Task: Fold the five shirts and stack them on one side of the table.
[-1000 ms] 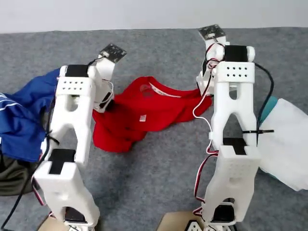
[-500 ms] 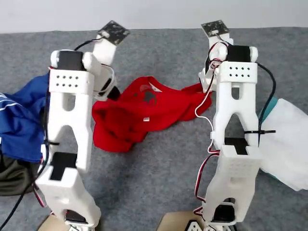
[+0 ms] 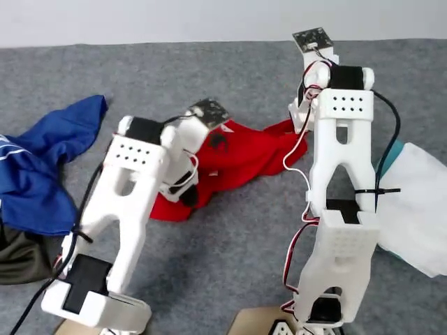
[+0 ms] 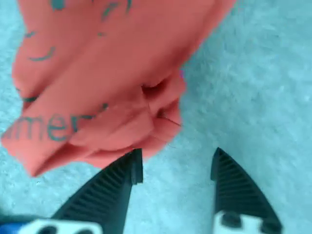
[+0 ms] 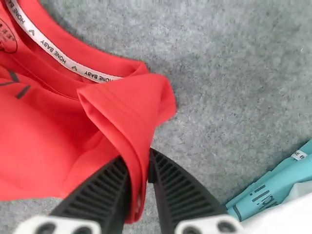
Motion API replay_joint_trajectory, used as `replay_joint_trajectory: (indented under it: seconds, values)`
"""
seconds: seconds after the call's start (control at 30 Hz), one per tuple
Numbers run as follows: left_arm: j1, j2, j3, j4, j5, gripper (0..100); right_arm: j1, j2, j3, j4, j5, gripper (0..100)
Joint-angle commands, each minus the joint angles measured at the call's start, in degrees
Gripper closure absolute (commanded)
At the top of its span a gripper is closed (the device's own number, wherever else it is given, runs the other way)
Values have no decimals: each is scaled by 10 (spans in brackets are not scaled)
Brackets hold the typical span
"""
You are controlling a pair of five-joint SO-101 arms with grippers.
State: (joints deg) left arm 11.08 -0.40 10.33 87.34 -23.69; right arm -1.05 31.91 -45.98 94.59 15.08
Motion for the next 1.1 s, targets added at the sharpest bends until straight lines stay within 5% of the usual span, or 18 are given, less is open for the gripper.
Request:
replay_joint_trajectory:
  seconds: [0.0, 0.63, 1.07]
  values:
    - [-15, -16, 24, -76, -3, 769, 5, -7, -4, -1, -4, 988]
    - [-63, 110, 22, -215, -5, 834, 5, -8, -5, 22, -4, 988]
    - [-61, 110, 22, -204, -6, 881, 5, -14, -6, 22, -4, 988]
